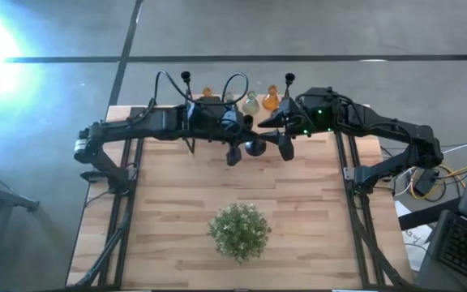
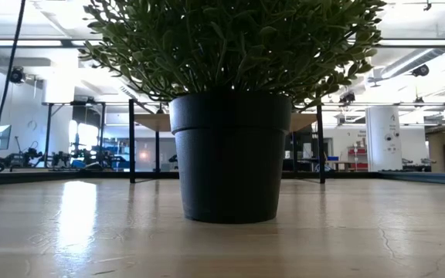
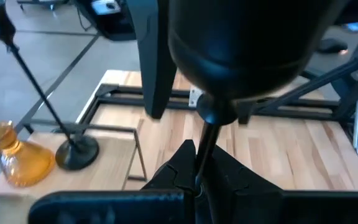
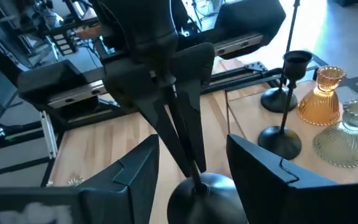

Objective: Pick & Place candle stick holders
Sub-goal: Put the black candle holder on the shelf aligned with the other black candle holder

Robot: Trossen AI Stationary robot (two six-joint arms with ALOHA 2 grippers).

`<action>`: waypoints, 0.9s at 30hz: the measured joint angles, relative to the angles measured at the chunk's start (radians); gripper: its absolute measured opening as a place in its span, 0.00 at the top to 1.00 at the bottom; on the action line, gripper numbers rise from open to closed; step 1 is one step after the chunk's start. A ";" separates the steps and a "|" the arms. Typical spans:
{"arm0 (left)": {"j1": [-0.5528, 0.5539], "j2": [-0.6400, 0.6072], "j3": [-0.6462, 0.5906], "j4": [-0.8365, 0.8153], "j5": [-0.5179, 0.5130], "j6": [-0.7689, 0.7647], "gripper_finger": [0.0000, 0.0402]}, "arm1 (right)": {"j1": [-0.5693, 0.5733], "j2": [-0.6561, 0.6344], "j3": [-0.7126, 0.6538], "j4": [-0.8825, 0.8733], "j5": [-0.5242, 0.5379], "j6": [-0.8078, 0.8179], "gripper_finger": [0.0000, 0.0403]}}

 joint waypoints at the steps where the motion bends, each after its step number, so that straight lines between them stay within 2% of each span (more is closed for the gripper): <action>1: 0.002 0.004 0.001 0.014 0.007 0.000 0.96 | 0.000 0.000 0.000 0.005 0.000 -0.001 0.56; 5: 0.008 0.011 0.001 0.058 0.048 -0.005 0.96 | 0.002 -0.001 0.000 0.034 -0.005 -0.001 0.58; 19: 0.014 0.011 0.002 0.112 0.078 -0.014 0.96 | 0.006 0.014 0.002 0.097 -0.007 0.007 0.67; 27: 0.016 0.011 0.002 0.101 0.077 -0.018 0.96 | 0.006 0.031 0.002 0.114 -0.024 0.016 0.80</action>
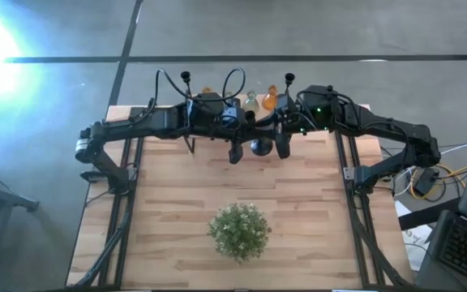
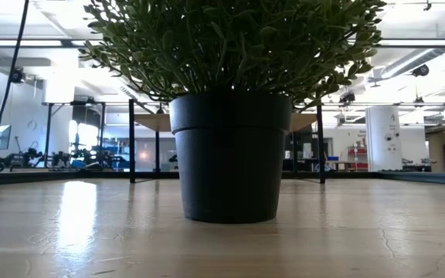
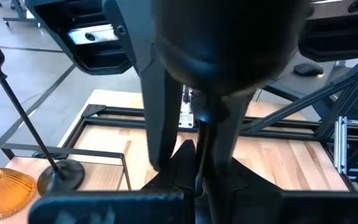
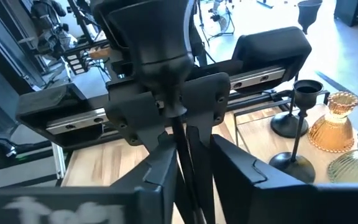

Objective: Pick & Place candle stick holders
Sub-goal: Put the black candle holder on the shelf aligned with the other black candle holder

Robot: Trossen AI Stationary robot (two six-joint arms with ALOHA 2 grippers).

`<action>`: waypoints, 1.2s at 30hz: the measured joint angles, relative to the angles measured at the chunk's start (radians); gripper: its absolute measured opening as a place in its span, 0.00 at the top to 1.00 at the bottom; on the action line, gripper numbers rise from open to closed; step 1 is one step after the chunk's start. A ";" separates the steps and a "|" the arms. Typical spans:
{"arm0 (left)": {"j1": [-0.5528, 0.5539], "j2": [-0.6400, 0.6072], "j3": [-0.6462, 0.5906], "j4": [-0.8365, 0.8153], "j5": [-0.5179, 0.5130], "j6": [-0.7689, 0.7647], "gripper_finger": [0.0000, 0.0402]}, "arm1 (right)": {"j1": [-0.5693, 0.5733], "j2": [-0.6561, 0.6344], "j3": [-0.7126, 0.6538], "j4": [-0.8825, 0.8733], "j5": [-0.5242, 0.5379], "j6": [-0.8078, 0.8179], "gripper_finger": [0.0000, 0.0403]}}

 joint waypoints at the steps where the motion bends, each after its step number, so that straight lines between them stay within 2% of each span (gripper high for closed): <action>1: 0.001 0.000 0.000 -0.003 0.000 -0.003 0.96 | 0.000 0.000 0.000 0.000 0.001 -0.002 0.82; 7: 0.002 -0.001 -0.002 -0.018 0.005 -0.003 0.96 | 0.001 -0.007 0.000 0.005 -0.008 -0.028 0.96; 11: 0.003 -0.001 -0.010 -0.019 0.005 -0.010 0.96 | 0.001 -0.009 -0.001 -0.001 0.006 -0.034 0.97; 14: 0.004 -0.001 -0.011 -0.023 -0.008 -0.005 0.89 | 0.002 -0.010 -0.001 -0.001 0.071 -0.020 0.97; 16: 0.004 -0.005 -0.013 -0.040 -0.045 -0.008 0.82 | 0.008 -0.018 -0.001 0.001 0.148 -0.009 0.97; 22: 0.003 -0.067 -0.014 -0.120 -0.204 -0.017 0.63 | 0.096 -0.030 -0.003 0.005 0.511 -0.006 0.98; 28: 0.004 -0.162 -0.016 -0.131 -0.277 -0.016 0.57 | 0.205 -0.014 -0.053 0.067 0.879 -0.011 0.98; 30: 0.004 -0.199 -0.022 -0.126 -0.322 -0.002 0.57 | 0.217 -0.012 -0.116 0.155 0.940 -0.014 0.98; 36: 0.004 -0.325 -0.101 -0.101 -0.425 0.022 0.57 | 0.207 0.000 -0.359 0.530 0.945 -0.015 0.98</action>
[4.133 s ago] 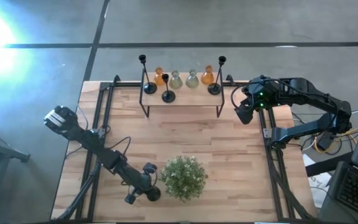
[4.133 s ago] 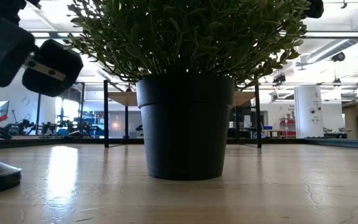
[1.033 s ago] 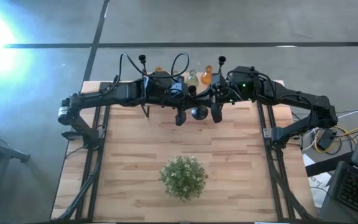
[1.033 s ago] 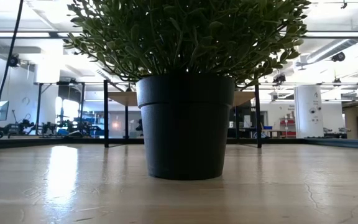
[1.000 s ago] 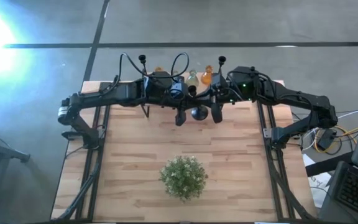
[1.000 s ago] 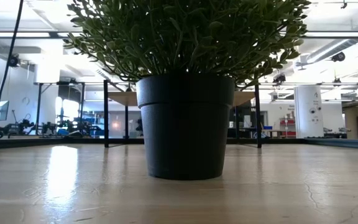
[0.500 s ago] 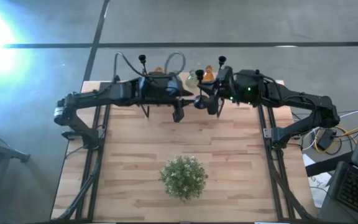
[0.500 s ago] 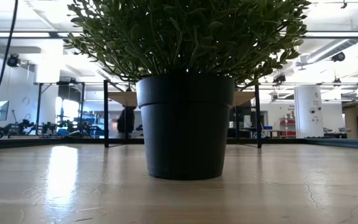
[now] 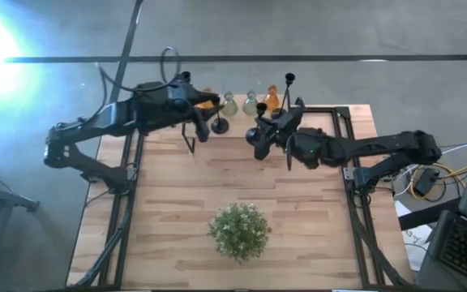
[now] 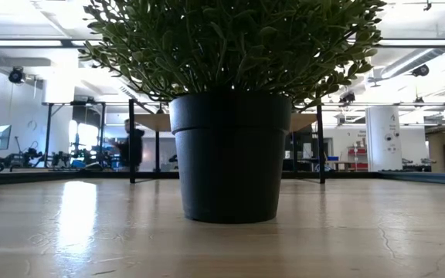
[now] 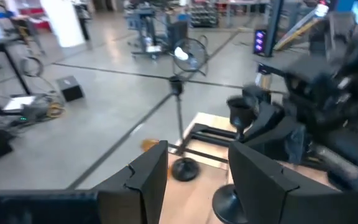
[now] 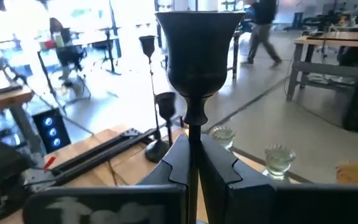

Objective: Pick & Place candle stick holders
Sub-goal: Put the black candle holder on the shelf aligned with the other black candle holder

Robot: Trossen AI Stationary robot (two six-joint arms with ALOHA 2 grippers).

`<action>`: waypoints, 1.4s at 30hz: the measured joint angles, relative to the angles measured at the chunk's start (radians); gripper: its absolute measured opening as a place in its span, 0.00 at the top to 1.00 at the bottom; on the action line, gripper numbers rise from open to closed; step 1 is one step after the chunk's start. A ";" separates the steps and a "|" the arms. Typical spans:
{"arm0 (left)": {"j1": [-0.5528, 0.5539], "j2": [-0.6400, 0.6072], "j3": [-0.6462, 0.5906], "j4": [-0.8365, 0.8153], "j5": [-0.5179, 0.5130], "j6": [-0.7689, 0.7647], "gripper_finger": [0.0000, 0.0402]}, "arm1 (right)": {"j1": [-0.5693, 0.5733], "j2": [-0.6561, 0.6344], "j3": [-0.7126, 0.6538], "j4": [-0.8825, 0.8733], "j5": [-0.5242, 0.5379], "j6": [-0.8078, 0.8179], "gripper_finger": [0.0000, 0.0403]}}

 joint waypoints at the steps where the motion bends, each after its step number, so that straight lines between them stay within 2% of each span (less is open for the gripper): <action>1: 0.000 -0.022 -0.015 0.003 -0.016 0.000 0.57 | -0.006 0.001 -0.032 0.044 0.007 -0.004 0.98; 5: 0.000 -0.104 -0.077 0.015 -0.060 -0.007 0.57 | -0.017 0.005 -0.117 0.194 0.074 -0.108 0.98; 14: 0.000 -0.207 -0.191 0.059 -0.124 -0.065 0.57 | -0.074 0.008 -0.196 0.216 0.070 -0.089 0.98; 21: 0.000 -0.211 -0.207 0.076 -0.124 -0.072 0.57 | -0.122 0.008 -0.239 0.284 -0.013 -0.100 0.98; 25: 0.000 -0.206 -0.207 0.086 -0.124 -0.072 0.57 | -0.157 0.008 -0.246 0.282 -0.149 -0.103 0.98; 30: 0.000 -0.206 -0.207 0.093 -0.124 -0.072 0.57 | -0.198 0.028 -0.246 0.280 -0.213 -0.119 0.98; 33: 0.000 -0.206 -0.207 0.092 -0.124 -0.072 0.57 | -0.217 0.057 -0.244 0.291 -0.313 -0.118 0.98; 42: 0.000 -0.206 -0.207 0.092 -0.124 -0.076 0.57 | -0.226 0.114 -0.241 0.345 -0.292 -0.139 0.98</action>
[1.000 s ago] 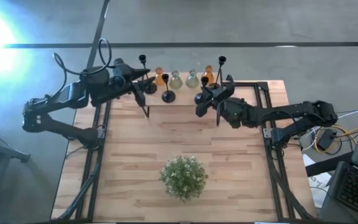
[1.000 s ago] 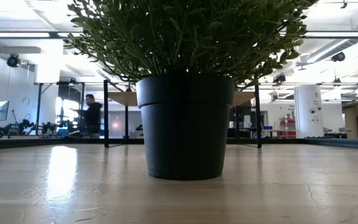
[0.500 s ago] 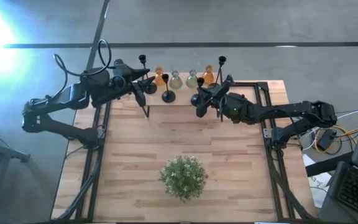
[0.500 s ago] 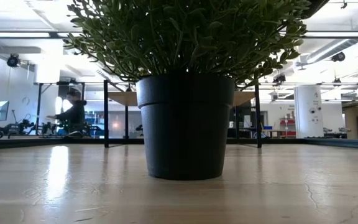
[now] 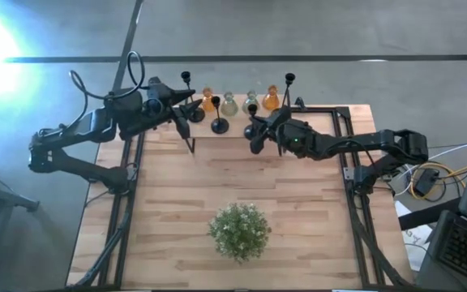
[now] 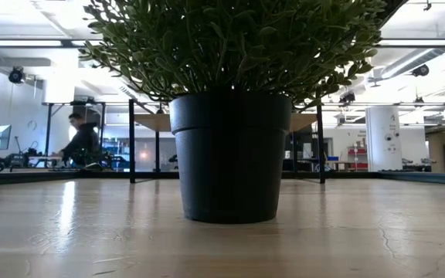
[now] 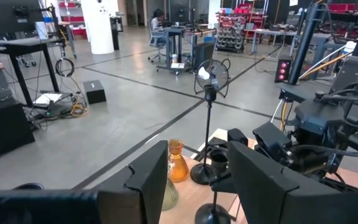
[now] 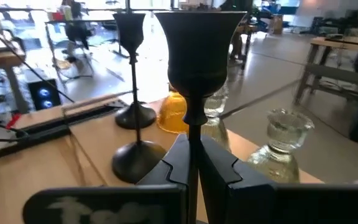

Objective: Pick & Place candle stick holders
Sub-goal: Put the black candle holder on the shelf aligned with the other black candle holder

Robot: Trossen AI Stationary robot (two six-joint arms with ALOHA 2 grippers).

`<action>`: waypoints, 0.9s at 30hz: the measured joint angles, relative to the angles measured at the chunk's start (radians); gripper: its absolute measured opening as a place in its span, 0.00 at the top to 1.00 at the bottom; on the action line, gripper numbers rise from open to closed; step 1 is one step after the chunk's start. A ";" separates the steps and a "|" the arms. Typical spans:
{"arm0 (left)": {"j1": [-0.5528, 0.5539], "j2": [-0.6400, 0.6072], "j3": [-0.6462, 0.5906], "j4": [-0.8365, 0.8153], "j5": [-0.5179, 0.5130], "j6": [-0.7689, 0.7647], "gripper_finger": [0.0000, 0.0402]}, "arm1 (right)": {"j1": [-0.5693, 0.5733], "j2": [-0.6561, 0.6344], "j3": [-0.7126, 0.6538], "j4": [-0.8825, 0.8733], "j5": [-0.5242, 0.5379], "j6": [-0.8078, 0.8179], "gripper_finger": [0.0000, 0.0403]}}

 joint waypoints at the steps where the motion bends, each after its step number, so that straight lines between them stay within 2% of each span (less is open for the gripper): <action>1: 0.000 0.000 0.000 0.000 0.000 0.000 0.57 | -0.002 0.000 0.000 -0.002 0.006 -0.002 0.98; 5: 0.000 0.000 0.000 -0.001 0.000 0.000 0.57 | -0.012 -0.002 0.000 0.009 0.051 0.006 0.98; 27: 0.000 0.000 0.000 -0.003 0.000 0.000 0.57 | -0.069 0.033 0.000 0.040 0.079 0.059 0.98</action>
